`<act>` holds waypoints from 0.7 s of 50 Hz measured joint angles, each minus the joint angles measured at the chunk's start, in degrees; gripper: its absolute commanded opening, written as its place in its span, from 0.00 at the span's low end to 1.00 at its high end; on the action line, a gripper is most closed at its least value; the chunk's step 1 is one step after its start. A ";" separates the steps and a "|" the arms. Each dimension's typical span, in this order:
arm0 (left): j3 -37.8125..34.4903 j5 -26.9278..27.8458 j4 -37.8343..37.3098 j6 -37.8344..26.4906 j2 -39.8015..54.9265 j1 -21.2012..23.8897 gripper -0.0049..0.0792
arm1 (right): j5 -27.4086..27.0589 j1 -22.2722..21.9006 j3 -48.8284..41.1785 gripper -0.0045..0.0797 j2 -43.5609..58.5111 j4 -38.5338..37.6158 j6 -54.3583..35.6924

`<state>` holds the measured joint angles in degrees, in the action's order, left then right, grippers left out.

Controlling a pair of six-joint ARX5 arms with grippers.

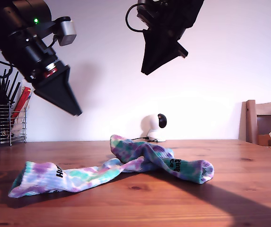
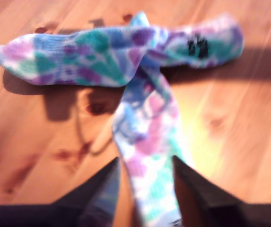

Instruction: Fold the socks in front of you. After folding them, place them to the left side.

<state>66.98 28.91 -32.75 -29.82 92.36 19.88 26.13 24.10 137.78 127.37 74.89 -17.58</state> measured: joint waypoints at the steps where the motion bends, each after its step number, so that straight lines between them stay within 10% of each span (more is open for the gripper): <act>1: 0.00 0.22 -0.22 0.09 0.22 0.02 0.07 | 0.09 0.00 0.00 0.04 0.28 0.00 -0.09; 14: 0.13 2.51 0.85 -0.17 9.09 1.07 0.04 | 0.24 1.05 0.00 0.05 6.12 -1.27 -0.28; 24: 0.13 2.49 1.38 -0.17 12.39 1.09 0.04 | -3.15 1.55 0.00 0.39 10.08 -2.05 -0.26; 35: 0.20 2.49 1.79 -0.31 17.22 1.11 0.04 | -12.92 1.55 0.00 0.42 13.27 -4.57 0.02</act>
<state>67.18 31.40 -30.96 -30.13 109.58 20.99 13.21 25.65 137.78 140.64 70.32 -17.56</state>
